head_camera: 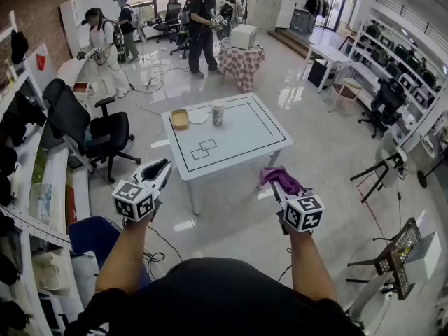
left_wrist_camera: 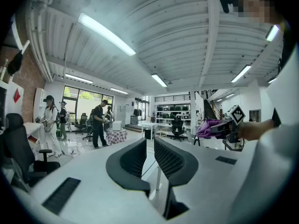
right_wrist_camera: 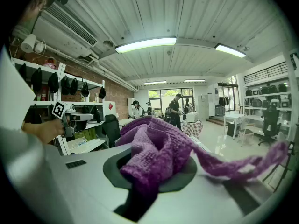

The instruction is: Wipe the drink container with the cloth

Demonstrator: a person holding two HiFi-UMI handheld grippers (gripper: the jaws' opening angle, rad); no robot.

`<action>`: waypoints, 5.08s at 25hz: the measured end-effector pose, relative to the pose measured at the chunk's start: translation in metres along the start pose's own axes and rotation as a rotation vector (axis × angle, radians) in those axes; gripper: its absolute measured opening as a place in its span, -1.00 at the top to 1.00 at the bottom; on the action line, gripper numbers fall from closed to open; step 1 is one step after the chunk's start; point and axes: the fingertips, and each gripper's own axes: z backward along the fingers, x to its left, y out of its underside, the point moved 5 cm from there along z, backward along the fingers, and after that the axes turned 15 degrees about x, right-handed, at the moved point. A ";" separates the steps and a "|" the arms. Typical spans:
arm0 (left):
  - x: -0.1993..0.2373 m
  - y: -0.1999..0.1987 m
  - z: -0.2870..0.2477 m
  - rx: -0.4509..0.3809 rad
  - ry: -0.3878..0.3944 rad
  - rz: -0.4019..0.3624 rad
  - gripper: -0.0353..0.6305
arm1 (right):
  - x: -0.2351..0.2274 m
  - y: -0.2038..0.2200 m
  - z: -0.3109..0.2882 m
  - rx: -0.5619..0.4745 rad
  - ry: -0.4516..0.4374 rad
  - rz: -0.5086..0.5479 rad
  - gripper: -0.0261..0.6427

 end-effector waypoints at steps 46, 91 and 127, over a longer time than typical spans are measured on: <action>0.226 -0.077 -0.255 0.017 0.230 -0.041 0.69 | -0.081 -0.124 -0.254 0.043 0.112 -0.090 0.69; 0.414 -0.111 -0.512 0.159 -0.003 0.114 0.76 | -0.292 -0.233 -0.625 0.214 -0.120 -0.042 0.70; 0.417 -0.111 -0.629 0.201 -0.177 0.227 0.76 | -0.398 -0.246 -0.778 0.346 -0.359 0.064 0.70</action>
